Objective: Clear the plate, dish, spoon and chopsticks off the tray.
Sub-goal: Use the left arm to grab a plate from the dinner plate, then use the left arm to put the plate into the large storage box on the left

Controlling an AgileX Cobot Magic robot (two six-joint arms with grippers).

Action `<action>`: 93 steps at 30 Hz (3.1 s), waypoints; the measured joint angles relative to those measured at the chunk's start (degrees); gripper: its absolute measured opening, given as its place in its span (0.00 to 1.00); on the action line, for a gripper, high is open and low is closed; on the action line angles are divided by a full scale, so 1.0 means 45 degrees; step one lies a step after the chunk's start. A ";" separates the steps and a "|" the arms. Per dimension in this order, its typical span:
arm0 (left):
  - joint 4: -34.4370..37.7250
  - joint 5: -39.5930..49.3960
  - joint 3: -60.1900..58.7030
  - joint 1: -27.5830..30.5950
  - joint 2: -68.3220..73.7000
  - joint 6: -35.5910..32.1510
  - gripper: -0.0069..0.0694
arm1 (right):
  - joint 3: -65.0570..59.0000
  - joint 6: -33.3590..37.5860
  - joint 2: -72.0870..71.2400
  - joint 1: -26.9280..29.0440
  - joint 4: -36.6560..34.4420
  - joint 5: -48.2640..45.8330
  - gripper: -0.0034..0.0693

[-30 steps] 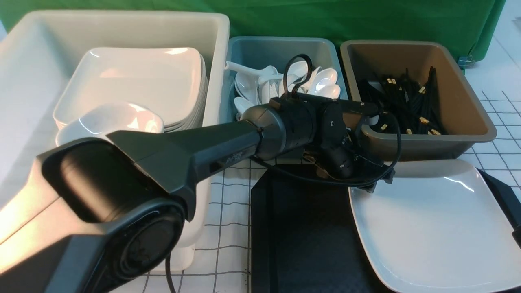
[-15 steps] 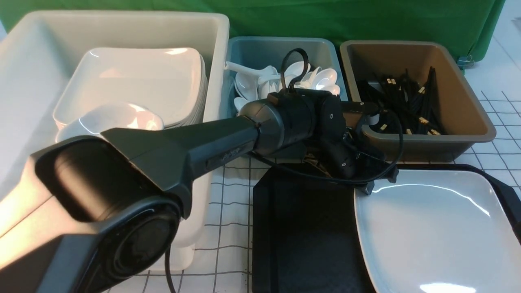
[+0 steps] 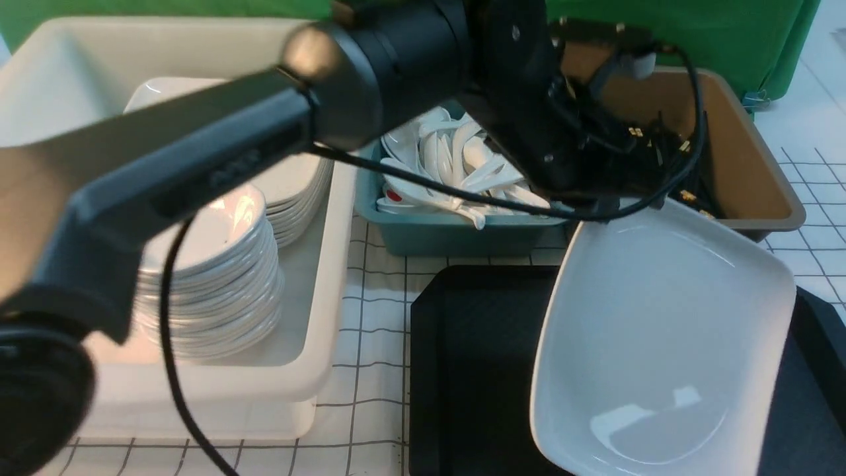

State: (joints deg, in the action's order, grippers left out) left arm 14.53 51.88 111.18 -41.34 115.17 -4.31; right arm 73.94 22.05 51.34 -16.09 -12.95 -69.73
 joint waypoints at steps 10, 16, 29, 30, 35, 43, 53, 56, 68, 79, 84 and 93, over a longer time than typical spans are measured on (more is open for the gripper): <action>-0.0493 0.0283 -0.0013 0.0267 -0.2242 -0.0368 0.11 | 0.0282 0.0452 0.0136 0.0000 -0.2060 -0.0044 0.04; 0.0689 0.0548 -0.0013 0.2051 -0.3311 -0.0484 0.11 | 0.0307 0.0484 0.0370 0.0000 -0.2358 0.0033 0.04; 0.5790 0.0970 -0.0013 1.0717 -0.3921 -0.2935 0.11 | 0.2103 0.0812 0.2816 -0.0216 -0.4977 0.0045 0.04; 0.6218 0.0907 -0.0013 1.1520 -0.3638 -0.3272 0.11 | 0.2550 0.0812 0.3347 -0.0509 -0.4963 0.0045 0.04; 0.7567 0.0836 -0.0013 1.3330 -0.2048 -0.4475 0.11 | 0.4283 0.0546 0.5123 -0.2229 -0.4386 0.0045 0.05; 0.9653 0.1402 0.1564 1.4398 0.0798 -0.6010 0.11 | 0.6262 -0.0555 0.7698 -0.4894 -0.2274 0.0018 0.05; 0.7863 0.2310 0.4381 1.4732 0.1484 -0.5684 0.11 | 0.6392 -0.0890 0.8098 -0.5320 -0.2143 0.0005 0.05; 0.7256 0.2342 0.4554 1.4788 0.1494 -0.5673 0.11 | 0.6392 -0.0914 0.8098 -0.5320 -0.2143 0.0005 0.05; 0.6734 0.3400 0.4554 1.4813 0.2492 -0.6622 0.11 | 0.6392 -0.1236 0.8098 -0.5320 -0.2116 0.0105 0.05; 0.6443 0.2186 0.4554 1.4813 0.2684 -0.7713 0.18 | 0.6392 -0.1594 0.8098 -0.5320 -0.2116 0.0105 0.05; 0.6424 0.1530 0.4554 1.4813 0.2684 -0.8042 0.41 | 0.6392 -0.1886 0.8098 -0.5320 -0.2116 0.0105 0.05; 0.6012 0.0949 0.4554 1.4813 0.2684 -0.7527 0.63 | 0.6392 -0.2224 0.8098 -0.5320 -0.2116 0.0105 0.05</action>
State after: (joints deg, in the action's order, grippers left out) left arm 41.58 56.16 131.67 25.32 127.25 -38.18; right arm 102.70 12.05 87.78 -40.03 -22.47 -69.25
